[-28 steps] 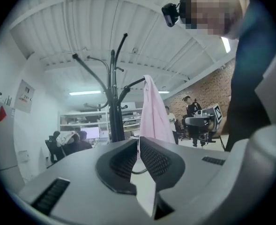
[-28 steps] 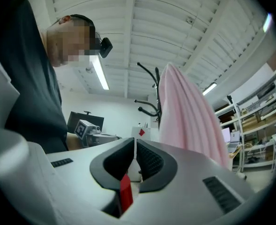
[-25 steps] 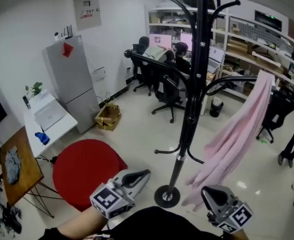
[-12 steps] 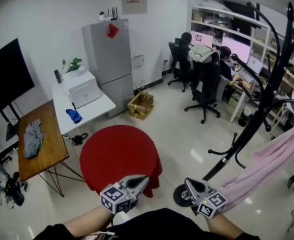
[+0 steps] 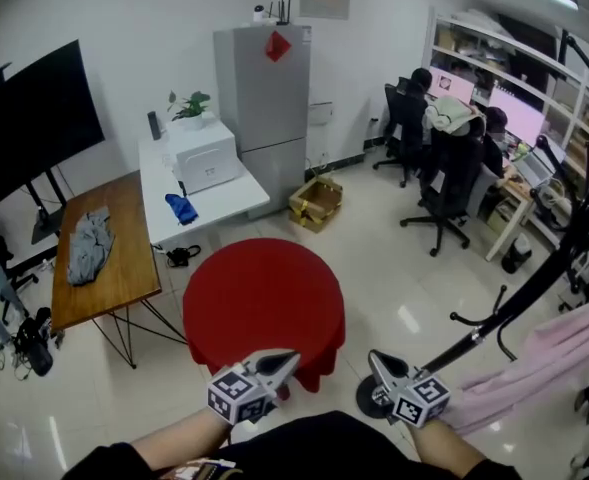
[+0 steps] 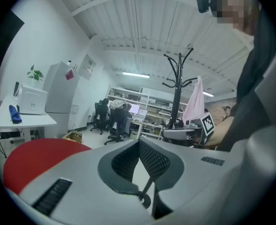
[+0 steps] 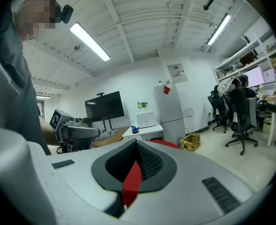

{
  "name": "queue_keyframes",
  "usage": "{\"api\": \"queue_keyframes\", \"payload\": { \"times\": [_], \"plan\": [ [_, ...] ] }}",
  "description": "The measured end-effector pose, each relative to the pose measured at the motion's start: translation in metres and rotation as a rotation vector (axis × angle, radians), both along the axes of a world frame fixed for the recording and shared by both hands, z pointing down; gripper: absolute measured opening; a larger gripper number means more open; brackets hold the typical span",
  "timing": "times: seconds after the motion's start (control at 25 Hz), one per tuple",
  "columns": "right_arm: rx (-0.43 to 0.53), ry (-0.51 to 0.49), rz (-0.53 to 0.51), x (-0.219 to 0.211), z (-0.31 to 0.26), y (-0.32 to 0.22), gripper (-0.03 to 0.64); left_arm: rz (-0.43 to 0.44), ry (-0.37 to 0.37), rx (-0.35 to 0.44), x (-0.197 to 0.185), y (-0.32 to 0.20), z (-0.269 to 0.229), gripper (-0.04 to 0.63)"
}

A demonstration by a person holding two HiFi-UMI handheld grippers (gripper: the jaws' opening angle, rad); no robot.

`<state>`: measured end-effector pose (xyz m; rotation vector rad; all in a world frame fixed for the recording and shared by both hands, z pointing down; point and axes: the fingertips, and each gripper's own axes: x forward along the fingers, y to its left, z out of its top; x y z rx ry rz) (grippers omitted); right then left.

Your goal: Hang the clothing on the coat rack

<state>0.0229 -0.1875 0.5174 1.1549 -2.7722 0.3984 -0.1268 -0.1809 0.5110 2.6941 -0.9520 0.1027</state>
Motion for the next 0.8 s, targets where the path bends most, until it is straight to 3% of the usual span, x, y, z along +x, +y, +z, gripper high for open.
{"api": "queue_keyframes", "payload": {
  "times": [0.8],
  "plan": [
    [0.008, 0.007, 0.008, 0.0058, -0.0004, 0.0032, 0.000, 0.039, 0.007, 0.014, 0.0058, -0.0026, 0.0036, 0.000]
  ]
}}
